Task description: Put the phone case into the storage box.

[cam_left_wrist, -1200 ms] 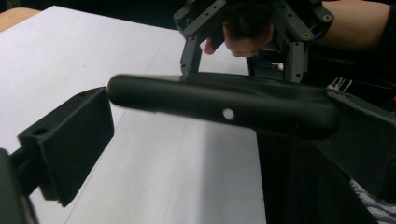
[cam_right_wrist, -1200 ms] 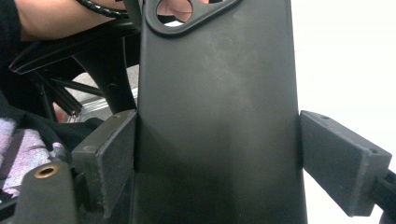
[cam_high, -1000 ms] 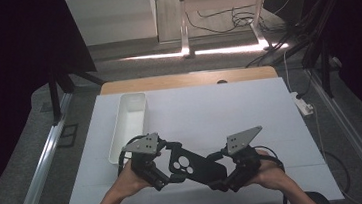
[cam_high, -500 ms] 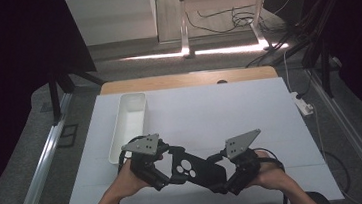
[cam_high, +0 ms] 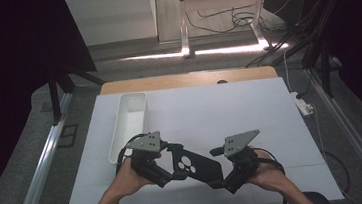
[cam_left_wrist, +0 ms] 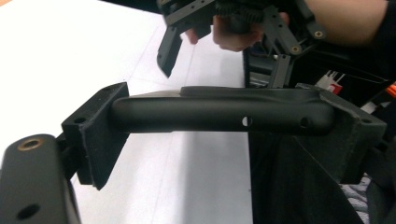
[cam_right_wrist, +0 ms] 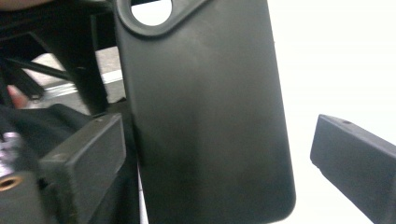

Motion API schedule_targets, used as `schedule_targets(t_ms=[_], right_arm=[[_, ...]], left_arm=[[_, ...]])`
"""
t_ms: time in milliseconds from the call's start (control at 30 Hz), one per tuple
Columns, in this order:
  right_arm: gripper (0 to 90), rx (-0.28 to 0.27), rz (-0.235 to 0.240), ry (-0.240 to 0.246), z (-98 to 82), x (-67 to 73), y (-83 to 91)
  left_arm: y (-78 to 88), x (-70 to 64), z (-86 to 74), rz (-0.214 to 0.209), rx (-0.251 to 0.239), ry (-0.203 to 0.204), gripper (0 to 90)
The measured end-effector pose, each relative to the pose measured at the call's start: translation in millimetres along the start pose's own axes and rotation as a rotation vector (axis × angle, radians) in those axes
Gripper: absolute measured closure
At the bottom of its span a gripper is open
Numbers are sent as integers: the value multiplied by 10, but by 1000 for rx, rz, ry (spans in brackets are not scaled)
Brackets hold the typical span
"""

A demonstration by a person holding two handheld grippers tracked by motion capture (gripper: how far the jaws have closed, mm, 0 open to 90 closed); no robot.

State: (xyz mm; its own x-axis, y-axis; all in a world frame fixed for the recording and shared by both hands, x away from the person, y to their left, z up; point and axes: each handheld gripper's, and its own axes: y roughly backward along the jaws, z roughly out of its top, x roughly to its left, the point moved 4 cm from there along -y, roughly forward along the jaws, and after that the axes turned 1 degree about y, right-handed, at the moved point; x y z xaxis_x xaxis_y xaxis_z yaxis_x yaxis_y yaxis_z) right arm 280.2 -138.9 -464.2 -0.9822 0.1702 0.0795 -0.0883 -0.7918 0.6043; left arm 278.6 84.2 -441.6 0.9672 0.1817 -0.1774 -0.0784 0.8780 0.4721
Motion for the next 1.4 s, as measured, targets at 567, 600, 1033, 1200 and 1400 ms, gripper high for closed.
schedule_targets(t_ms=[567, 600, 1033, 1200, 1400], right_arm=[[0, -2, -221, -47, -63, -165, 21], [0, -1, -226, -51, -64, -167, 19], [0, 58, -214, -107, -56, -99, -70], [0, 83, -281, -83, -68, -78, -122], [0, 96, -323, -108, -47, -82, -169]], left_arm=[[21, 152, 47, 180, 50, 111, 147], [22, 163, 48, 187, 50, 120, 147], [46, 243, 59, 279, 67, 208, 147], [44, 246, 72, 292, 64, 234, 147], [14, 219, 99, 283, 64, 244, 147]])
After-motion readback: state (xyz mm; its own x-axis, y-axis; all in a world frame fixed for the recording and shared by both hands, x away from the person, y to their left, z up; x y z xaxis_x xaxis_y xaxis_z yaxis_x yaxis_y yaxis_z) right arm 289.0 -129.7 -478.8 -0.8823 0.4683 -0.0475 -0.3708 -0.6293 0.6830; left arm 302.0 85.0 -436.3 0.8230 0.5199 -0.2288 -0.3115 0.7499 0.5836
